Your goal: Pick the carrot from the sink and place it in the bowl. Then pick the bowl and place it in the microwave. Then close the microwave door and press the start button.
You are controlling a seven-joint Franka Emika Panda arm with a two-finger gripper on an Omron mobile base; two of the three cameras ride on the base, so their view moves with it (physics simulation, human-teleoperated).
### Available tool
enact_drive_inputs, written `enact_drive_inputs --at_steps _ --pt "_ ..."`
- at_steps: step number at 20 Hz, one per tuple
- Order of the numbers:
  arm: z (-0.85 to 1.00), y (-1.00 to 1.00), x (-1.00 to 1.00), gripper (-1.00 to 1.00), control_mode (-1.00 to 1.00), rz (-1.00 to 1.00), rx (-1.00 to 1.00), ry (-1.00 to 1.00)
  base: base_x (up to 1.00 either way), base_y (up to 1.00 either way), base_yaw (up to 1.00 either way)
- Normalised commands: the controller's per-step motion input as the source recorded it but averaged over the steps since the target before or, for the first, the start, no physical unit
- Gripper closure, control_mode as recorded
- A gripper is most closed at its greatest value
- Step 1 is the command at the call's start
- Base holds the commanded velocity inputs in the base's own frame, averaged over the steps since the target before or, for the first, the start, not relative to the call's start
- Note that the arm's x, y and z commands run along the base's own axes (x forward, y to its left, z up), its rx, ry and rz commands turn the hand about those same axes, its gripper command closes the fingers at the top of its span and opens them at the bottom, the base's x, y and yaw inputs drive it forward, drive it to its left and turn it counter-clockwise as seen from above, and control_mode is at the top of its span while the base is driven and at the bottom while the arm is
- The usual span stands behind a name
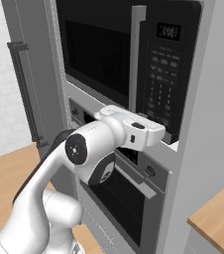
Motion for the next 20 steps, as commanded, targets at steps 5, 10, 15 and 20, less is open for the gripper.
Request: enact_drive_inputs --at_steps 5,10,15,20 --pt "-0.1 -0.07 0.22 1.0 -1.0 0.0 0.0 0.0 0.0 0.0 0.0" --pt "0.01 -0.32 0.11 1.0 -1.0 0.0 0.04 0.0 0.0 0.0 0.0" --pt "0.01 -0.54 0.41 1.0 -1.0 0.0 0.09 0.03 0.0 0.0 0.0" --pt "0.07 -0.53 0.59 1.0 -1.0 0.02 0.1 0.08 0.0 0.0 0.0"
